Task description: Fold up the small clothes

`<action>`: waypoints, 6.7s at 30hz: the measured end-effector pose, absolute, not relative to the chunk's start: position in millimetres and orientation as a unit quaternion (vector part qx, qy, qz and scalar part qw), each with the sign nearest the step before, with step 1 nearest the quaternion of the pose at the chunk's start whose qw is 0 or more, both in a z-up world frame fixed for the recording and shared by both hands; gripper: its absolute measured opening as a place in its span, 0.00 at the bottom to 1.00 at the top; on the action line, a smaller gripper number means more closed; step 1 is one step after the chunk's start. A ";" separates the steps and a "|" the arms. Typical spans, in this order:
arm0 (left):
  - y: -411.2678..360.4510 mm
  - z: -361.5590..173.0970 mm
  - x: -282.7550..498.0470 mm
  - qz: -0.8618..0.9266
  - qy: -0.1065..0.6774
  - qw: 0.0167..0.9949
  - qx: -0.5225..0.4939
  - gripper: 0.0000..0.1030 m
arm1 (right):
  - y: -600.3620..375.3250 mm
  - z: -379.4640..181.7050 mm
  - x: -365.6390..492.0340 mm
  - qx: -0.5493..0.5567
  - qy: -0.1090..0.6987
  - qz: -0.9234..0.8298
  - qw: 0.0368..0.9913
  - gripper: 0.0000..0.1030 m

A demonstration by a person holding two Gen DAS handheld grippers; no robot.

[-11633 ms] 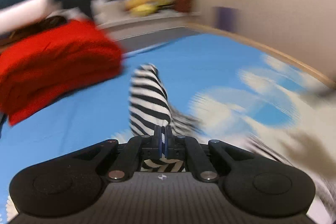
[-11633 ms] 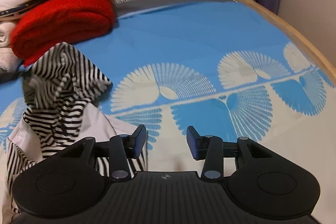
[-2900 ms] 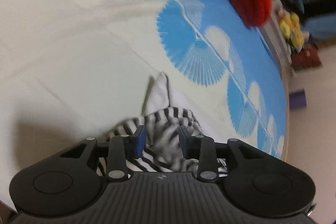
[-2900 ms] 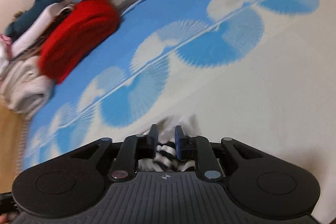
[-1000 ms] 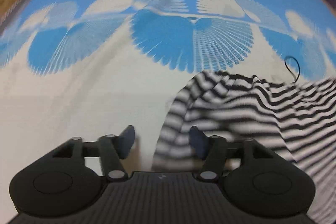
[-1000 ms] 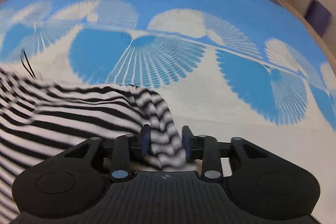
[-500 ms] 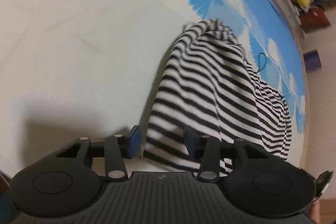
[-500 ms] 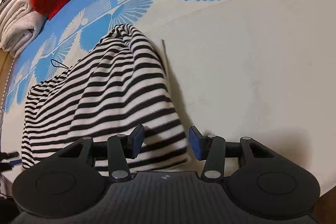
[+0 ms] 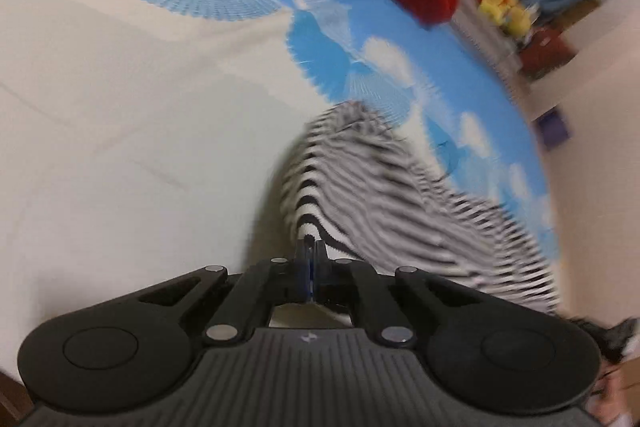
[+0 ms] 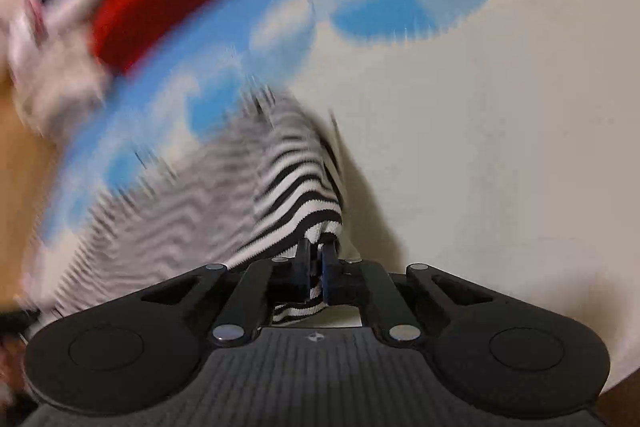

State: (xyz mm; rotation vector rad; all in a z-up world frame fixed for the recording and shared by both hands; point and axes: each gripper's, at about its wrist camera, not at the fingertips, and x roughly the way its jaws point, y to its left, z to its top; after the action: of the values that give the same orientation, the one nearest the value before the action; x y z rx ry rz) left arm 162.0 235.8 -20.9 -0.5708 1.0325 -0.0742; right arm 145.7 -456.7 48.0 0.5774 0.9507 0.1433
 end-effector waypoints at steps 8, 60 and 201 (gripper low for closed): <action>208.9 -50.3 172.7 0.000 0.584 0.790 -0.188 0.05 | -435.3 6.0 156.9 0.122 0.580 0.001 0.805 0.05; 131.4 -47.1 320.8 0.015 0.429 0.897 -0.110 0.03 | -348.9 19.5 310.6 0.062 0.384 0.002 0.921 0.00; 311.8 89.4 99.4 0.160 0.371 0.904 -0.140 0.52 | 62.6 23.0 78.3 -0.222 0.312 0.349 0.855 0.11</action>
State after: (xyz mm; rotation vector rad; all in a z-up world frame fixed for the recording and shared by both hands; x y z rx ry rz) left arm 99.4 311.8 89.4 -0.2894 0.7669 0.3300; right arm 78.3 62.6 23.0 -0.4664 0.6568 0.7330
